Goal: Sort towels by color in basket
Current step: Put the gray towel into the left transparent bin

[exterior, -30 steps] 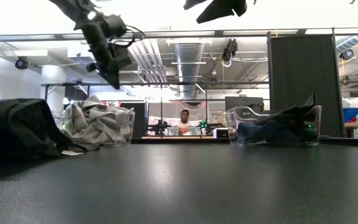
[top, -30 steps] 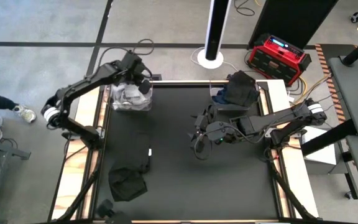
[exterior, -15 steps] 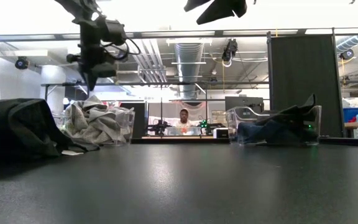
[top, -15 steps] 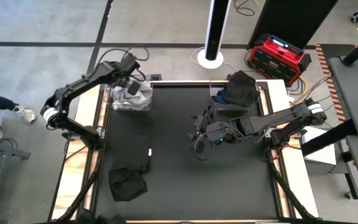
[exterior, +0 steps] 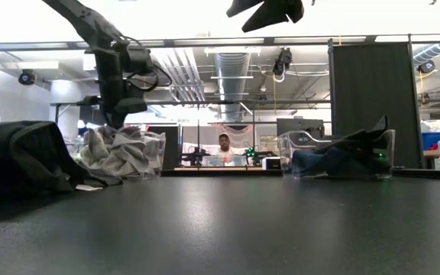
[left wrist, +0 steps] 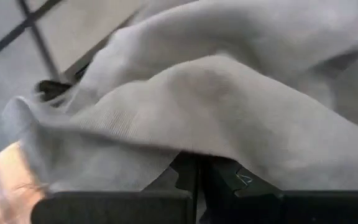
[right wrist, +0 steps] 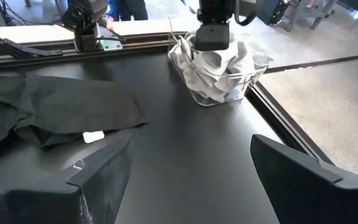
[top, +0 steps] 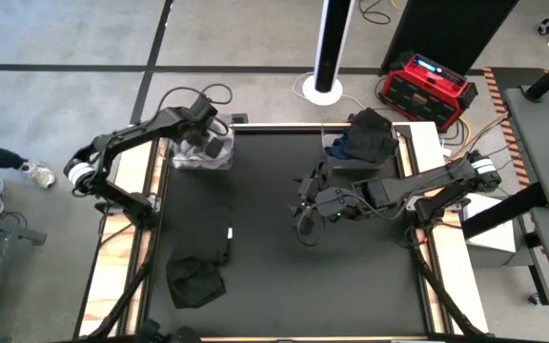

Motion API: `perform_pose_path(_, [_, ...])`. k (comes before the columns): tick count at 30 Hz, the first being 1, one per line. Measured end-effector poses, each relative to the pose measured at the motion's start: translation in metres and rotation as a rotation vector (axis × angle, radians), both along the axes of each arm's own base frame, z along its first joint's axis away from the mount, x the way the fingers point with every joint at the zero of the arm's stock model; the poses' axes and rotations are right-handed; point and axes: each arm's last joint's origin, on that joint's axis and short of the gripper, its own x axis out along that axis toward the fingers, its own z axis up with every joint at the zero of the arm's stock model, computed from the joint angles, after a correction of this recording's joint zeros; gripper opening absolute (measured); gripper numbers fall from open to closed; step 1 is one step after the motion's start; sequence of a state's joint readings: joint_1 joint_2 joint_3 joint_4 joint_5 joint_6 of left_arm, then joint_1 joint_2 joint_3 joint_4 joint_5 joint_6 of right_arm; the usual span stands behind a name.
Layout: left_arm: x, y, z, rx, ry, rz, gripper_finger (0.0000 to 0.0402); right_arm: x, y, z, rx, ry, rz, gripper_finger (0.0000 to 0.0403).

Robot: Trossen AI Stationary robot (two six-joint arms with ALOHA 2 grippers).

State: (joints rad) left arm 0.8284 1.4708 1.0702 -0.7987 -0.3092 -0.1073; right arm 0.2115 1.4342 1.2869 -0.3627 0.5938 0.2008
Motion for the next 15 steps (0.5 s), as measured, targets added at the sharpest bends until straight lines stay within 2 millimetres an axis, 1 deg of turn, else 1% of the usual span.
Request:
perform_pose_path(2, [0.000, -0.001, -0.004, -0.013, -0.009, -0.001, 0.0000, 0.000, 0.000, 0.000, 0.000, 0.000, 0.000, 0.0317])
perform_pose_path(6, [-0.001, -0.002, -0.013, -0.062, 0.028, 0.009, 0.0000, 0.000, 0.000, 0.000, 0.001, -0.001, 0.000, 0.0313])
perform_pose_path(12, [0.004, 0.003, -0.034, -0.094, 0.038, 0.002, 0.0000, 0.000, 0.000, 0.000, 0.001, -0.001, -0.001, 0.0324])
perform_pose_path(15, [0.005, 0.005, -0.040, -0.087, 0.078, 0.009, 0.0000, 0.000, 0.000, 0.000, 0.001, -0.001, 0.000, 0.0329])
